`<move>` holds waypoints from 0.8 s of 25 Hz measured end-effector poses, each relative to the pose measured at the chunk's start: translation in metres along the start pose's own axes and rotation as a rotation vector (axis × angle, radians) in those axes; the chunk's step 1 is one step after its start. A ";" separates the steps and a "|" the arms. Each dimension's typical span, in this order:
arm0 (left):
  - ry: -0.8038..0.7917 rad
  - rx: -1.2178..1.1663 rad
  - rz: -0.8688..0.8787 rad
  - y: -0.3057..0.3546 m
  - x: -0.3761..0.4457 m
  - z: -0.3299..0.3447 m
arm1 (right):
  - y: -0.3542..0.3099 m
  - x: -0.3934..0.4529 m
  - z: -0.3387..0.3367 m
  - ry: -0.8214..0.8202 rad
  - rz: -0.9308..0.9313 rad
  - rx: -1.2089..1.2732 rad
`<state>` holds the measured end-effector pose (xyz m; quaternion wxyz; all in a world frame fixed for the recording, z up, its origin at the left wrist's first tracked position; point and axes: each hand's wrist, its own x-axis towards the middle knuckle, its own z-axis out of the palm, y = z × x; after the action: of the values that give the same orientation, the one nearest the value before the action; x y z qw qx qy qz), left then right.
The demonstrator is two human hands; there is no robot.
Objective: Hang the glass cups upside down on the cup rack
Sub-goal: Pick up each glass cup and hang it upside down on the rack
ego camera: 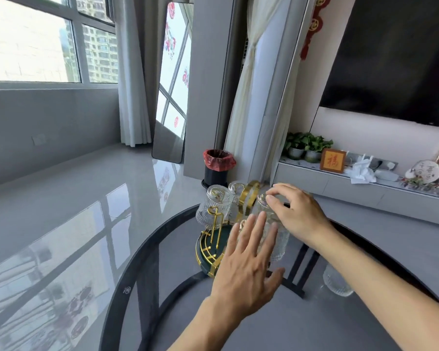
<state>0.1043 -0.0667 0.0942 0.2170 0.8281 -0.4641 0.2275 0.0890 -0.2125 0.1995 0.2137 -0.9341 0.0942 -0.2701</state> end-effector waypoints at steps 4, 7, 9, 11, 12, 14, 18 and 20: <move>-0.005 0.069 0.057 0.041 -0.010 0.011 | 0.067 -0.069 -0.028 0.023 0.261 0.035; -0.140 0.032 0.066 0.065 -0.014 0.028 | 0.109 -0.110 -0.046 0.077 0.475 0.093; -0.291 -0.008 0.020 0.076 -0.021 0.049 | 0.132 -0.135 -0.051 0.061 0.586 0.076; -0.411 -0.082 -0.055 0.084 -0.033 0.074 | 0.147 -0.161 -0.045 0.007 0.628 0.072; -0.449 -0.106 -0.075 0.086 -0.038 0.085 | 0.152 -0.174 -0.038 -0.007 0.619 0.081; -0.496 -0.106 -0.102 0.089 -0.041 0.100 | 0.163 -0.193 -0.028 -0.001 0.596 0.092; -0.568 -0.019 -0.112 0.086 -0.038 0.111 | 0.189 -0.193 -0.010 0.075 0.801 0.246; -0.564 -0.010 -0.115 0.086 -0.038 0.112 | 0.196 -0.183 0.001 0.155 0.863 0.311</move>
<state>0.0316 -0.1460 -0.0052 0.0961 0.8826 -0.4593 -0.0267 -0.0749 -0.3335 0.0256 0.4366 -0.7432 0.4485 -0.2365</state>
